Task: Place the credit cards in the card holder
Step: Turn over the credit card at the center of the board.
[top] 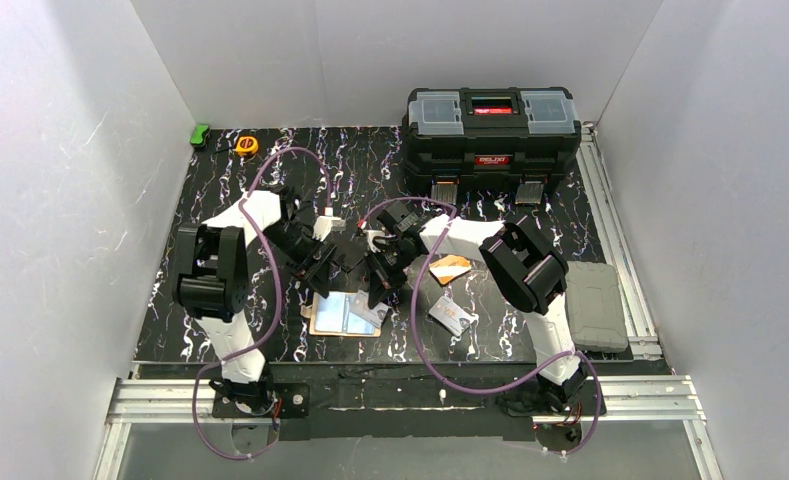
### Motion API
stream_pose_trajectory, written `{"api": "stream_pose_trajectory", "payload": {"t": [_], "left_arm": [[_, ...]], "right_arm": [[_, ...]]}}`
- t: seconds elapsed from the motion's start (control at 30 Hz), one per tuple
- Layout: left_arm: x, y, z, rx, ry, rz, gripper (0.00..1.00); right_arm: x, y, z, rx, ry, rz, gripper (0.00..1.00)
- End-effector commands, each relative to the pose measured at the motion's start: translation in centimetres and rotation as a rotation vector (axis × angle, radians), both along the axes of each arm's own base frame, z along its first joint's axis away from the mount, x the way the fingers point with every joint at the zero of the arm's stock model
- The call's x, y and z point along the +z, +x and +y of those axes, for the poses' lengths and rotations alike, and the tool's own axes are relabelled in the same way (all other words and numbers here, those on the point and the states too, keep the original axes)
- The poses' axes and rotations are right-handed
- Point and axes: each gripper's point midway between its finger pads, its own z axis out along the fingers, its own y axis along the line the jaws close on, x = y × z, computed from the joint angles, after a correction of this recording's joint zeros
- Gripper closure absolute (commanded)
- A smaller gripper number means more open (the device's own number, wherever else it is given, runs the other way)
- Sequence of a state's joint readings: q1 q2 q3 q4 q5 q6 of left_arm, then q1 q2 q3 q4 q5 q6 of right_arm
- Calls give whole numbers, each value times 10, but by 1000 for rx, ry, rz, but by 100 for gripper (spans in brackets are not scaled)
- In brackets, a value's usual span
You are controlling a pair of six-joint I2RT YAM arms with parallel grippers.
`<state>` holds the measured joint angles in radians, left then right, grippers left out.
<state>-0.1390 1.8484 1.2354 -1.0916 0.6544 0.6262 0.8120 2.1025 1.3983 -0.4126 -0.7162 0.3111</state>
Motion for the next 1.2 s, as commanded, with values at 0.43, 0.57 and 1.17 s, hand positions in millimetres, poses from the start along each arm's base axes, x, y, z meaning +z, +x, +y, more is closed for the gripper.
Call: {"api": "stream_pose_trajectory", "payload": {"t": [0.43, 0.57, 1.17], "left_arm": [[-24, -5, 24, 25, 134, -73, 34], [-27, -7, 17, 52, 111, -26, 33], [-23, -11, -3, 122, 19, 98, 33]], "right_arm": [[28, 13, 32, 16, -6, -112, 99], [18, 6, 24, 29, -34, -103, 99], [-14, -7, 3, 42, -86, -82, 99]]}}
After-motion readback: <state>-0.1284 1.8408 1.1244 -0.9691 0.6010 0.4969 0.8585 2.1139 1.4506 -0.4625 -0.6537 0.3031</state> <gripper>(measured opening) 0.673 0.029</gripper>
